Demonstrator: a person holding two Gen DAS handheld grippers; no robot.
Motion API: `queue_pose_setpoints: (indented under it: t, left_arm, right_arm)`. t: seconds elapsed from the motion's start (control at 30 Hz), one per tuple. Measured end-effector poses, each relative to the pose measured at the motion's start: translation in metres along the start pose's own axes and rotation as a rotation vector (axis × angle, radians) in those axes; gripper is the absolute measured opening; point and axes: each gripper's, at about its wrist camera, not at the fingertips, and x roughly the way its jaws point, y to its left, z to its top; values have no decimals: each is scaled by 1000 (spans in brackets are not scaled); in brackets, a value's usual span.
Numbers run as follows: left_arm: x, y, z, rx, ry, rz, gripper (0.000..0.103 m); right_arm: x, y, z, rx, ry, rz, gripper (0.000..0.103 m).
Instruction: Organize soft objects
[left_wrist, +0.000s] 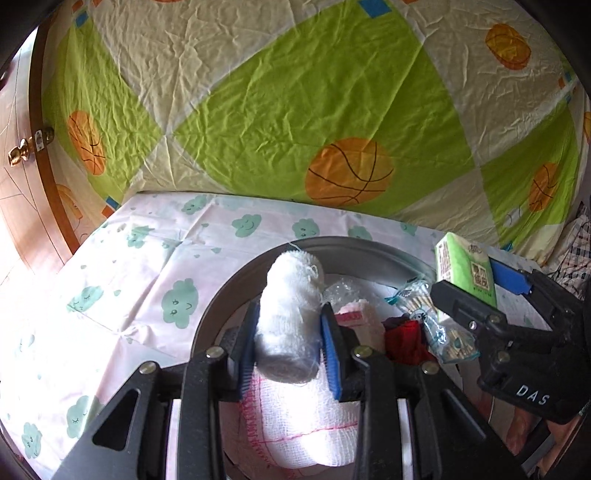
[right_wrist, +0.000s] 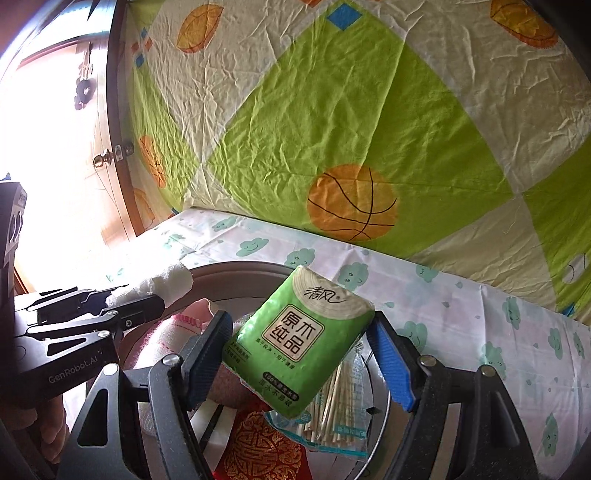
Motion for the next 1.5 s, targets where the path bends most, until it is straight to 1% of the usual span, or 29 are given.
queue_pose_setpoints:
  t: [0.13,0.23,0.33,0.5,0.6,0.63,0.67,0.7,0.73,0.77,0.8,0.87,0.93,1.0,1.1,1.27,1.5]
  left_arm:
    - [16,0,-3,-4,48,-16,30]
    - [24,-1,-6,3,71,-20,30]
    - [29,-2,-9,14,88,-16,30]
    - [31,-4,-10,31,97,-14,31]
    - [29,-5,-10,37,95,-15,32]
    - [28,-5,-10,42,93,-9,34]
    - [27,-6,-11,45,88,-10,44]
    - [25,-6,-11,46,87,-19,61]
    - [21,-7,-12,49,82,-20,67]
    - [17,-9,-12,57,70,-11,77]
    - [12,-10,-13,63,49,8,83]
    - [1,-11,-13,78,8,26,86]
    - [-10,-12,-14,75,-14,25,89]
    - [-19,-12,-15,69,-31,28,95]
    - [-34,-11,-19,55,-61,35,100]
    - [-56,-10,-30,33,-98,51,101]
    - [-70,-12,-45,21,-85,52,101]
  right_arm:
    - [11,0,-2,-6,27,-2,77]
    - [19,-2,-3,-5,49,-3,77]
    - [26,-2,-6,-9,76,16,77]
    - [28,7,-11,-34,90,25,77]
    - [24,8,-13,-33,84,33,77]
    - [22,8,-13,-33,81,32,77]
    - [18,7,-15,-34,73,26,79]
    - [15,6,-16,-32,67,21,80]
    - [11,4,-17,-27,60,16,80]
    - [5,2,-18,-20,51,18,81]
    - [-1,-1,-20,-10,41,22,83]
    - [-12,-4,-22,-1,23,16,85]
    - [-24,-6,-26,2,7,5,85]
    - [-37,-8,-30,8,-10,-3,86]
    - [-53,-9,-36,22,-36,-1,88]
    - [-78,-8,-43,37,-81,4,90]
    - [-96,-5,-48,58,-113,10,90]
